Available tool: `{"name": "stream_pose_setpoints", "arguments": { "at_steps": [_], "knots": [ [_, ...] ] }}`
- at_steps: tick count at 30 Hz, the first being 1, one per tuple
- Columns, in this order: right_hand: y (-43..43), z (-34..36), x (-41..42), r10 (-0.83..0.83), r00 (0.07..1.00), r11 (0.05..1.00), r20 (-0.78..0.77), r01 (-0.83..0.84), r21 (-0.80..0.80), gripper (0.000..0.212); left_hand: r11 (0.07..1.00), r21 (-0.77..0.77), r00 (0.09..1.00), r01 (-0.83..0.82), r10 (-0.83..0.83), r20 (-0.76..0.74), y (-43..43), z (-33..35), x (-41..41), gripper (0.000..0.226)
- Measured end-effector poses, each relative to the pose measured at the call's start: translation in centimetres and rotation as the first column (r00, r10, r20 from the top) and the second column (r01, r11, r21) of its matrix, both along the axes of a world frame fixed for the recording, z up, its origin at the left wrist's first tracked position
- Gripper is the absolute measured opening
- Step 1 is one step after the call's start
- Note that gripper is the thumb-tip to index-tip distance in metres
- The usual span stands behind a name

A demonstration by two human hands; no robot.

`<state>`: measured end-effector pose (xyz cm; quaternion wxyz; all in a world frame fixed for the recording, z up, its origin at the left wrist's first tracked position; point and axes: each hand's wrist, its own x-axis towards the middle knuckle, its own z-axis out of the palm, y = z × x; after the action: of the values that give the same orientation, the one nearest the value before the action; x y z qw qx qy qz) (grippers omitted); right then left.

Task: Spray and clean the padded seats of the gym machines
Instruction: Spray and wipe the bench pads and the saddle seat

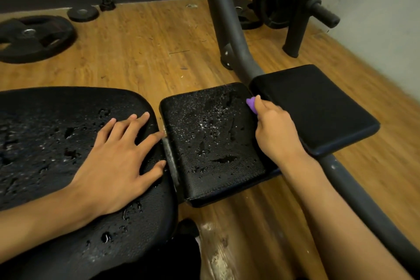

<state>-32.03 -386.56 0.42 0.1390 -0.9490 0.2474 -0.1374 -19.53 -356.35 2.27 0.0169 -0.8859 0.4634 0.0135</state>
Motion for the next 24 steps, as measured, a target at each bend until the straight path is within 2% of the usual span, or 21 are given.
{"name": "stream_pose_setpoints", "arguments": {
  "at_steps": [6, 8, 10, 13, 17, 21, 24],
  "knots": [
    [-2.4, 0.7, 7.2, 0.03, 0.995, 0.999, -0.098, -0.032, -0.021, 0.057, 1.0, 0.005, 1.0, -0.009, 0.009, -0.002, -0.1, 0.1, 0.1, 0.067],
    [-2.5, 0.9, 8.3, 0.036, 0.994, 0.999, -0.106, -0.037, -0.004, 0.05, 1.0, 0.007, 1.0, -0.011, 0.01, 0.007, -0.2, 0.1, 0.1, 0.067],
    [-2.3, 1.1, 8.3, 0.006, 0.992, 1.0, -0.123, -0.006, -0.003, 0.052, 1.0, 0.011, 1.0, -0.01, 0.01, 0.007, -0.2, 0.1, 0.1, 0.067],
    [-1.0, 0.9, 5.9, -0.02, 0.993, 1.0, -0.119, 0.017, -0.027, 0.063, 1.0, 0.003, 1.0, -0.013, 0.013, 0.008, -0.1, 0.2, 0.0, 0.067],
    [1.3, 0.4, -0.1, -0.088, 0.995, 0.996, -0.039, 0.087, -0.013, 0.06, 1.0, -0.002, 1.0, -0.009, 0.009, 0.007, 0.0, 0.1, 0.1, 0.067],
    [4.4, 0.3, -6.4, -0.228, 0.973, 0.972, 0.024, 0.227, 0.053, 0.056, 1.0, 0.0, 1.0, -0.002, 0.002, 0.008, -0.1, 0.1, 0.0, 0.068],
    [5.7, 0.0, -8.0, -0.307, 0.95, 0.948, 0.056, 0.301, 0.102, 0.056, 1.0, 0.003, 1.0, -0.005, 0.005, 0.004, -0.1, 0.1, 0.0, 0.068]
  ]
}}
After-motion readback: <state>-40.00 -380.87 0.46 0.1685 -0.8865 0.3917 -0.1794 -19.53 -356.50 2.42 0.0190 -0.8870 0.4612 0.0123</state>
